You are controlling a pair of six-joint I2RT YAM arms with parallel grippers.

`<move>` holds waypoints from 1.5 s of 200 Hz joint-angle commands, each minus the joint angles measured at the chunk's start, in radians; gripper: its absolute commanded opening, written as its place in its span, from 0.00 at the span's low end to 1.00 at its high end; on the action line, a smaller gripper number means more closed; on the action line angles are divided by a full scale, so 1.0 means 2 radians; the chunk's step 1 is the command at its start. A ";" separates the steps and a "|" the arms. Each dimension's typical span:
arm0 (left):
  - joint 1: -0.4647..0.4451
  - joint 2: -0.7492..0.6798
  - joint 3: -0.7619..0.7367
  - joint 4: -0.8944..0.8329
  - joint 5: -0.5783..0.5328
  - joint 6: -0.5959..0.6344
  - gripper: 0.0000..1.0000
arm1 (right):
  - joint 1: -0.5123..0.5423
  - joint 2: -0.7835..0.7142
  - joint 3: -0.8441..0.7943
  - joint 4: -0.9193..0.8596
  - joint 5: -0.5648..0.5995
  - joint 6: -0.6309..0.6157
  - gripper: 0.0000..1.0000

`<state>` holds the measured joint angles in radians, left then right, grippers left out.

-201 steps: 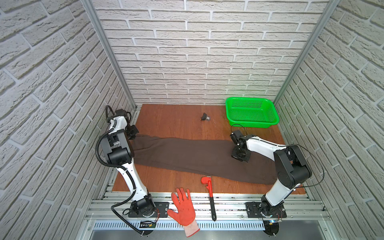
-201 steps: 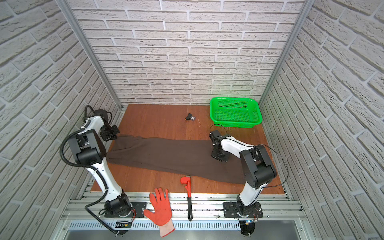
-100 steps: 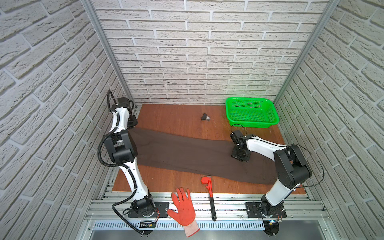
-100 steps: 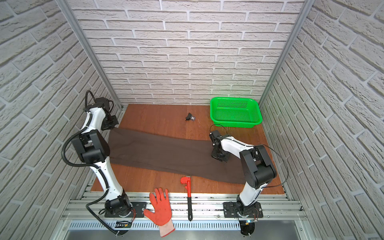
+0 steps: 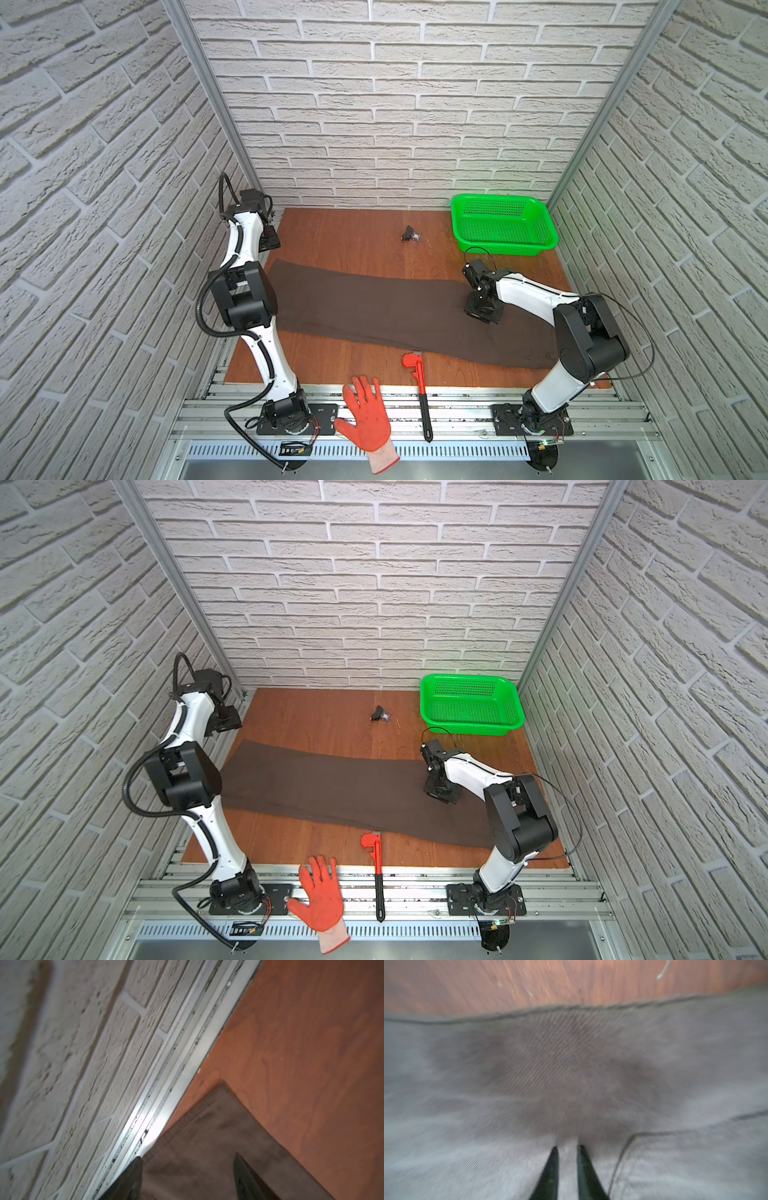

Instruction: Fold and stack the trousers

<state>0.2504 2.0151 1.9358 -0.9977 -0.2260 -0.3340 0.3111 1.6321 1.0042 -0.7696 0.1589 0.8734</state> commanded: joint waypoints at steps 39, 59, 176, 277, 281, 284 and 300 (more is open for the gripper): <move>-0.017 -0.192 -0.259 0.097 0.131 -0.063 0.70 | 0.012 -0.122 0.003 -0.042 0.017 -0.015 0.32; -0.018 -0.217 -0.330 0.118 0.152 -0.080 0.70 | 0.006 -0.140 -0.004 -0.059 0.041 -0.016 0.31; 0.037 -0.249 -0.517 0.198 0.232 -0.135 0.70 | -0.207 -0.177 -0.124 0.022 -0.039 -0.004 0.39; 0.053 -0.239 -0.511 0.193 0.226 -0.134 0.70 | -0.256 -0.046 -0.080 0.093 -0.067 -0.031 0.31; 0.053 -0.240 -0.510 0.192 0.225 -0.133 0.70 | -0.257 -0.041 -0.076 0.094 -0.067 -0.032 0.31; 0.053 -0.240 -0.510 0.190 0.224 -0.132 0.70 | -0.258 -0.038 -0.075 0.096 -0.068 -0.033 0.31; 0.056 -0.244 -0.504 0.184 0.218 -0.128 0.70 | -0.260 -0.024 -0.065 0.103 -0.069 -0.037 0.30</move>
<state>0.3527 1.5459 0.8970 -0.6186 0.2295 -0.6033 -0.1955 1.5322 0.8425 -0.7074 0.0189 0.8307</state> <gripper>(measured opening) 0.697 0.309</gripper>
